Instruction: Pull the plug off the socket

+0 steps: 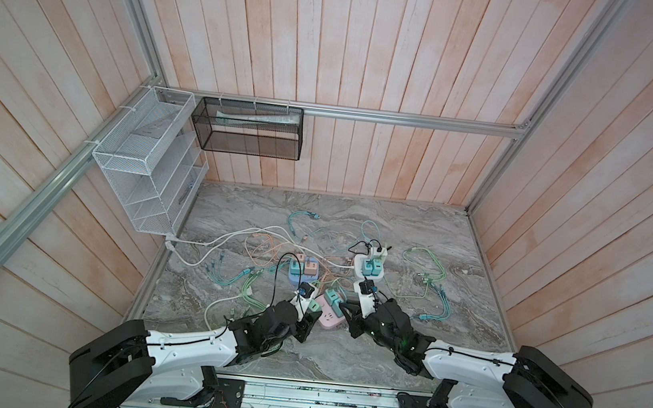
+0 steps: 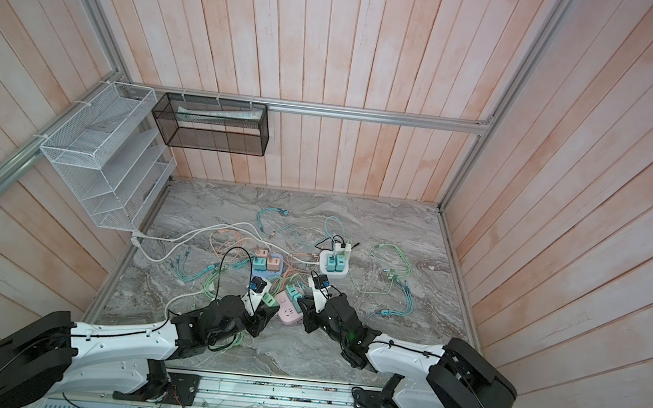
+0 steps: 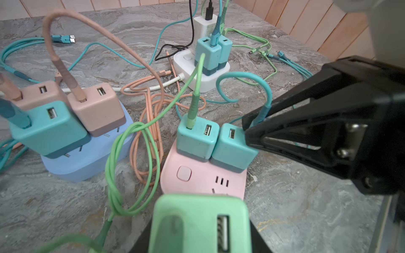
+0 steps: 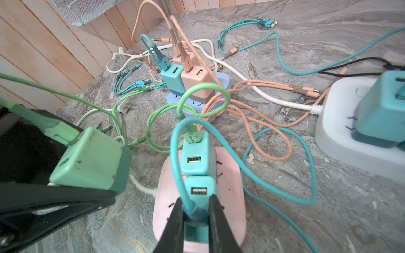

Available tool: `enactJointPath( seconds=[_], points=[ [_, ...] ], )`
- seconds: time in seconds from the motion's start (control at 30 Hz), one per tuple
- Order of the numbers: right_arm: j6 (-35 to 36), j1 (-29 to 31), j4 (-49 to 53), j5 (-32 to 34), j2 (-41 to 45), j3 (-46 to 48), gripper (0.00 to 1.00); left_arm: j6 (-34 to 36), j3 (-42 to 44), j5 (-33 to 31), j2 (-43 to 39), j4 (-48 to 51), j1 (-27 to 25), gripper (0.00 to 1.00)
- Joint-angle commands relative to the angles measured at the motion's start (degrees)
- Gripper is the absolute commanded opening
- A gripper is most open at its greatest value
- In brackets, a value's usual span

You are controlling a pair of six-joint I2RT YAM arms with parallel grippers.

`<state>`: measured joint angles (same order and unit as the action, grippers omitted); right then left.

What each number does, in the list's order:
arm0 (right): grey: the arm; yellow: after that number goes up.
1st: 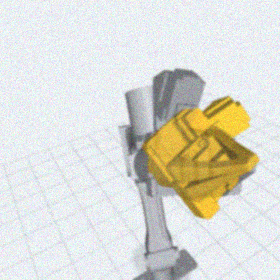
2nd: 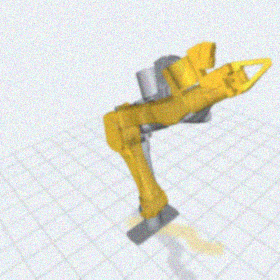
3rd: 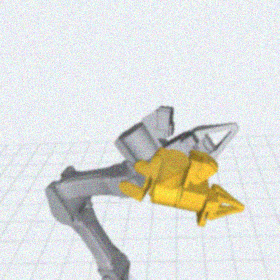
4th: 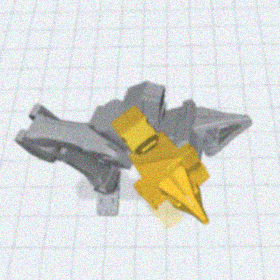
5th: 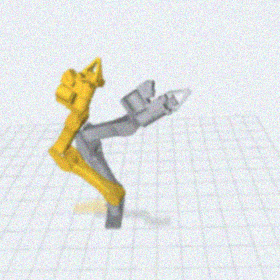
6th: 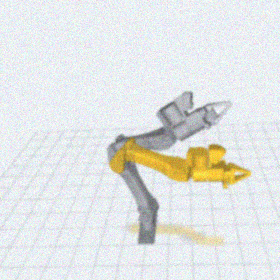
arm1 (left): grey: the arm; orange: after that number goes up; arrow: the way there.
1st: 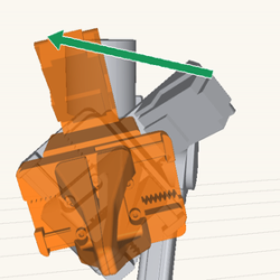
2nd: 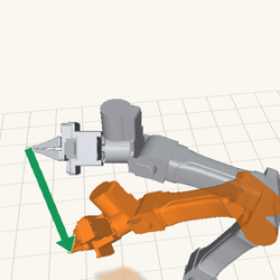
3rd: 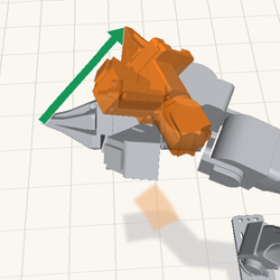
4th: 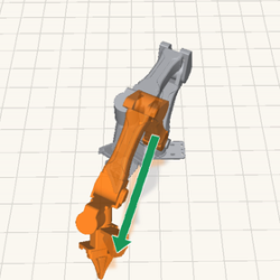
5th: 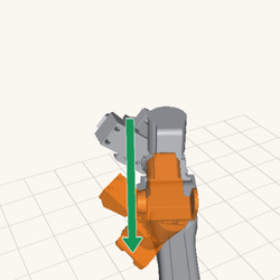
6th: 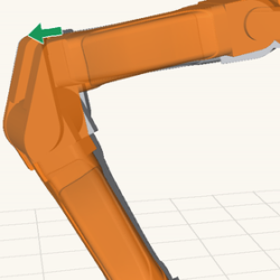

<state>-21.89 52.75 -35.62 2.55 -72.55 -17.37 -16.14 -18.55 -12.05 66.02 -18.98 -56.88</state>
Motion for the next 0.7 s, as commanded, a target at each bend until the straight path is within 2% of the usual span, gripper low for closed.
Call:
enactJointPath(
  seconds=[0.0,0.37,0.6,0.67],
  points=[
    [-1.7,0.1,7.3,3.4,-1.9,-0.2,0.18,-2.4,1.4,-0.6,-1.5,-2.5,0.4,0.12],
    [-2.6,-0.4,8.6,5.4,-3.6,-2.2,0.18,-7.9,2.3,-0.9,-2.5,2.2,0.3,0.18],
    [-3.4,-0.5,10.5,7.6,-3.5,-2.7,0.19,-11.4,1.9,1.0,-0.8,5.4,0.3,0.18],
    [-3.4,-0.6,10.1,7.4,-3.2,-2.3,0.18,-12.1,1.6,1.6,-0.2,6.4,0.3,0.21]
  ],
)
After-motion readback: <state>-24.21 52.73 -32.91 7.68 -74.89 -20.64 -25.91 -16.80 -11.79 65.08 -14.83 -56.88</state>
